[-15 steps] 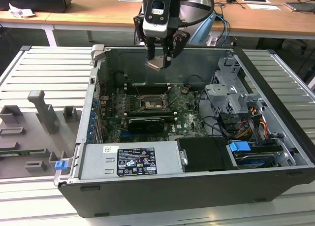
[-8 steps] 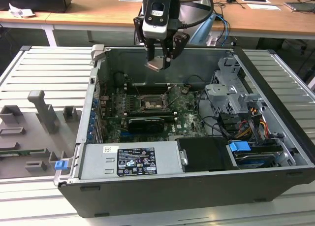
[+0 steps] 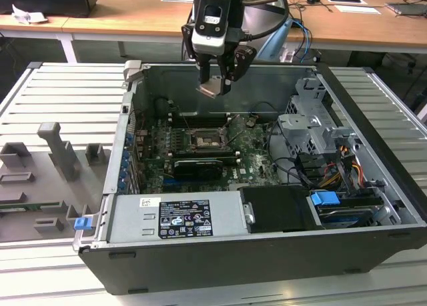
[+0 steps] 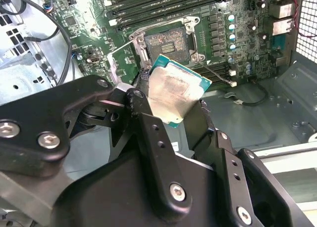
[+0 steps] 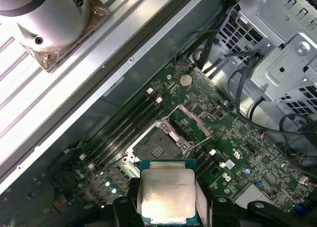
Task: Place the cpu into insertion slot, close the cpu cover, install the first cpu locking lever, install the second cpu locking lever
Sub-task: 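Place the cpu into insertion slot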
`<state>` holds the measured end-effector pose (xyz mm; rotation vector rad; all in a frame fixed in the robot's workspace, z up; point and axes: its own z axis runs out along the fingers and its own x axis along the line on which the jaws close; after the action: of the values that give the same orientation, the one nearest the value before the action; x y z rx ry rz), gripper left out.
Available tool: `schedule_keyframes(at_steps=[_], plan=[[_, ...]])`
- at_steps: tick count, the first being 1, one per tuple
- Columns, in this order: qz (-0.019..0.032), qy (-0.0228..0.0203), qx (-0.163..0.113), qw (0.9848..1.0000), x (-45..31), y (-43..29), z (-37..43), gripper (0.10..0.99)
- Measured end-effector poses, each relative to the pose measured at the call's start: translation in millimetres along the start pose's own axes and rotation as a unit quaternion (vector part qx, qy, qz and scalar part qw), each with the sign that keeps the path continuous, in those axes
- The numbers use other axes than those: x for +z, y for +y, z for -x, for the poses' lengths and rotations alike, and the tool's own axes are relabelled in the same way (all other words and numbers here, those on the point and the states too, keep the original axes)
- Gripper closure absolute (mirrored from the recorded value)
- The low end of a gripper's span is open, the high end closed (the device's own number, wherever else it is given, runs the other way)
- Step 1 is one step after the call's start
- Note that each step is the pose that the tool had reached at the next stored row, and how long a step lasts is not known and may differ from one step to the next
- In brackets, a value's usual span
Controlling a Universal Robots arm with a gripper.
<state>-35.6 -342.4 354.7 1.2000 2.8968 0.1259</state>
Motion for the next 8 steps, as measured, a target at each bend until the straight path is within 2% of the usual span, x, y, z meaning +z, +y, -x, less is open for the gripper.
schedule_keyframes(at_steps=[8], plan=[[0.0001,-0.0009,0.010,1.0000,3.1,-0.2,0.1,0.561]])
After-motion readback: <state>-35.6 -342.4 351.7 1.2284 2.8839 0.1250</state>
